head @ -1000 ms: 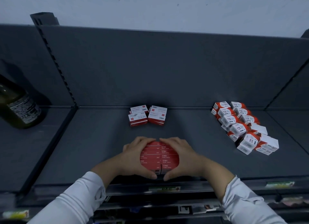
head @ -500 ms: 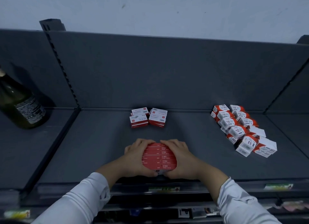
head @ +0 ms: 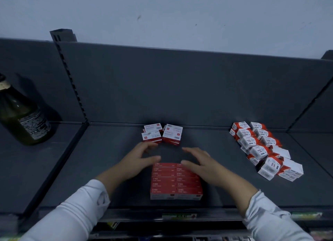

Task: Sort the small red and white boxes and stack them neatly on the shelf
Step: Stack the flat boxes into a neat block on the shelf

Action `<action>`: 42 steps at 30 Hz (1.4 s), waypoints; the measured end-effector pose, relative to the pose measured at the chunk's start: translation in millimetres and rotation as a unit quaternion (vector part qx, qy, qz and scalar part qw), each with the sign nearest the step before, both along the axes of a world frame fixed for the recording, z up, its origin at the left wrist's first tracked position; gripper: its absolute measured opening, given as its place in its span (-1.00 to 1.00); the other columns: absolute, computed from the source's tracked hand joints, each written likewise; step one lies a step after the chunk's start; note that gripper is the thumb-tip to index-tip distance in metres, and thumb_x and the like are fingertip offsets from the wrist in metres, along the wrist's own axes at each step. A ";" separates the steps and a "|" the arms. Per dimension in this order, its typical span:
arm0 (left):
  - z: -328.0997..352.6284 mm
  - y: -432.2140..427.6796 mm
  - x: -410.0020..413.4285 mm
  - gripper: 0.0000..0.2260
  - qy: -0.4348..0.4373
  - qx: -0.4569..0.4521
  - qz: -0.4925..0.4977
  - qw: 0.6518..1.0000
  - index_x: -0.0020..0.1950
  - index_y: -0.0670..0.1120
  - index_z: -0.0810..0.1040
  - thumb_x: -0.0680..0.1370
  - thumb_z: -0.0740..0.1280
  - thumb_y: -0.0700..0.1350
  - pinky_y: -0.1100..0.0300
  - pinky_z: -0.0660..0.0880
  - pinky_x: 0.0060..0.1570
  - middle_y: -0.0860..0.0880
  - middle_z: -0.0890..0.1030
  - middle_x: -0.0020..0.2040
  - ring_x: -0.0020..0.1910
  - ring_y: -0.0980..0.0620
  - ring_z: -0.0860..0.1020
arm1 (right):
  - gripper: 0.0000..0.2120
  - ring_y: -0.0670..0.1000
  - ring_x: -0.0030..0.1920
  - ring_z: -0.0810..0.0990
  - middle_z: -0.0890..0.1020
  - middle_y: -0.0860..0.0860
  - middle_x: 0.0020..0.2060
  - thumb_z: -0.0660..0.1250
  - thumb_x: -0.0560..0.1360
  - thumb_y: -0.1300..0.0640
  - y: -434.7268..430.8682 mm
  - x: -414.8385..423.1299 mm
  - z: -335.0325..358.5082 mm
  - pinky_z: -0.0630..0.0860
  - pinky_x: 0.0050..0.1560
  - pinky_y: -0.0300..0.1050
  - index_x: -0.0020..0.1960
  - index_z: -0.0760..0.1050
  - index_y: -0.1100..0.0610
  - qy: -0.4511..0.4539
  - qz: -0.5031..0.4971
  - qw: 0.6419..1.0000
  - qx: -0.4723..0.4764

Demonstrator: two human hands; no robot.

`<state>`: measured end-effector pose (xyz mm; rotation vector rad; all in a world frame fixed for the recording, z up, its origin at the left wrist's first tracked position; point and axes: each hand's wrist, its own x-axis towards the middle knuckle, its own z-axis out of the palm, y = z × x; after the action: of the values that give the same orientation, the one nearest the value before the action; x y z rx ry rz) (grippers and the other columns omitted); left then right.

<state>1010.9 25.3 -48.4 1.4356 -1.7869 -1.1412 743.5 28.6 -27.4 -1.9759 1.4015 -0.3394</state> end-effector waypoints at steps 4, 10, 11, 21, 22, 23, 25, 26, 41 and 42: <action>1.9 -34.8 12.1 -0.60 -0.109 -0.078 0.106 0.985 0.31 -0.05 0.49 0.49 0.45 -0.13 0.22 0.36 0.30 0.00 0.48 0.20 0.20 0.03 0.50 | -0.46 -0.02 0.46 0.26 0.32 -0.06 0.45 0.26 0.59 -0.09 -29.9 10.0 3.1 0.22 0.45 -0.12 0.52 0.25 0.02 0.062 -0.044 0.997 -0.028; -2.4 -67.9 16.1 -0.52 -0.204 -0.038 0.117 0.971 0.38 0.01 0.44 0.48 0.43 0.00 0.02 0.36 0.34 -0.08 0.45 0.29 0.30 -0.09 0.43 | -0.46 0.09 0.46 0.28 0.27 0.06 0.49 0.21 0.61 0.08 -64.7 41.0 0.3 0.23 0.46 -0.08 0.55 0.17 0.12 0.104 -0.049 0.991 -0.063; -3.8 -70.2 15.4 -0.49 -0.217 -0.023 0.116 0.969 0.40 0.02 0.42 0.48 0.43 0.04 -0.03 0.36 0.34 -0.07 0.44 0.30 0.31 -0.10 0.43 | -0.45 0.11 0.46 0.27 0.23 0.07 0.50 0.19 0.62 0.08 -68.3 45.0 -1.6 0.22 0.47 -0.05 0.57 0.14 0.12 0.116 -0.050 0.990 -0.067; -9.8 -71.1 13.1 -0.56 -0.216 -0.075 0.134 0.964 0.36 0.01 0.46 0.50 0.43 0.01 0.03 0.36 0.28 0.01 0.47 0.21 0.22 0.02 0.48 | -0.69 0.07 0.22 0.41 0.41 0.03 0.25 0.35 0.55 0.07 -80.1 57.7 -15.2 0.45 0.21 -0.08 0.25 0.43 0.15 0.139 -0.089 0.978 -0.130; -11.3 -70.0 14.2 -0.55 -0.196 -0.082 0.127 0.969 0.37 -0.01 0.47 0.50 0.44 0.00 0.09 0.37 0.29 0.00 0.47 0.20 0.20 0.04 0.49 | -0.69 0.07 0.22 0.41 0.42 0.04 0.23 0.36 0.54 0.09 -80.0 57.3 -15.4 0.44 0.21 -0.09 0.24 0.43 0.15 0.131 -0.093 0.979 -0.123; -12.4 -68.5 15.4 -0.55 -0.176 -0.088 0.118 0.973 0.37 -0.04 0.47 0.50 0.44 -0.03 0.20 0.36 0.27 -0.01 0.46 0.20 0.17 0.07 0.48 | -0.67 0.07 0.23 0.42 0.43 0.05 0.22 0.37 0.53 0.12 -79.5 57.0 -16.1 0.44 0.21 -0.10 0.25 0.42 0.14 0.124 -0.097 0.981 -0.114; -12.9 -65.7 17.4 -0.56 -0.143 -0.093 0.104 0.980 0.35 -0.07 0.49 0.50 0.46 -0.09 0.33 0.34 0.22 0.01 0.44 0.17 0.10 0.13 0.47 | -0.59 0.05 0.24 0.43 0.43 0.05 0.25 0.39 0.52 0.15 -77.8 56.1 -16.7 0.43 0.24 -0.13 0.33 0.39 0.13 0.104 -0.105 0.985 -0.090; -12.8 -64.6 18.0 -0.58 -0.121 -0.088 0.102 0.983 0.33 -0.07 0.50 0.49 0.47 -0.12 0.32 0.38 0.23 0.03 0.43 0.16 0.07 0.15 0.49 | -0.54 0.04 0.25 0.44 0.42 0.05 0.26 0.39 0.52 0.16 -76.4 54.5 -16.3 0.42 0.26 -0.15 0.38 0.37 0.13 0.084 -0.110 0.987 -0.078; 28.8 -41.3 1.2 -0.65 0.298 0.081 0.107 0.945 0.18 -0.16 0.50 0.46 0.39 -0.44 0.22 0.58 -0.07 -0.12 0.65 0.15 0.06 -0.03 0.65 | -0.63 -0.14 -0.10 0.67 0.66 0.01 0.02 0.40 0.42 0.48 -38.5 17.4 26.6 0.57 -0.09 -0.26 0.13 0.48 0.17 -0.278 -0.149 0.949 -0.005; 31.5 -39.5 -1.7 -0.65 0.312 0.087 0.108 0.940 0.18 -0.18 0.49 0.45 0.38 -0.45 0.19 0.60 -0.06 -0.14 0.64 0.15 0.06 -0.06 0.65 | -0.62 -0.13 -0.09 0.67 0.66 0.03 0.03 0.40 0.42 0.50 -35.8 16.9 28.9 0.57 -0.09 -0.26 0.14 0.47 0.18 -0.292 -0.149 0.945 -0.001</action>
<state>1009.2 -14.2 -16.9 1.1460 -1.0842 -1.4561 760.3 -7.2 1.5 -1.4771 1.2867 -0.9757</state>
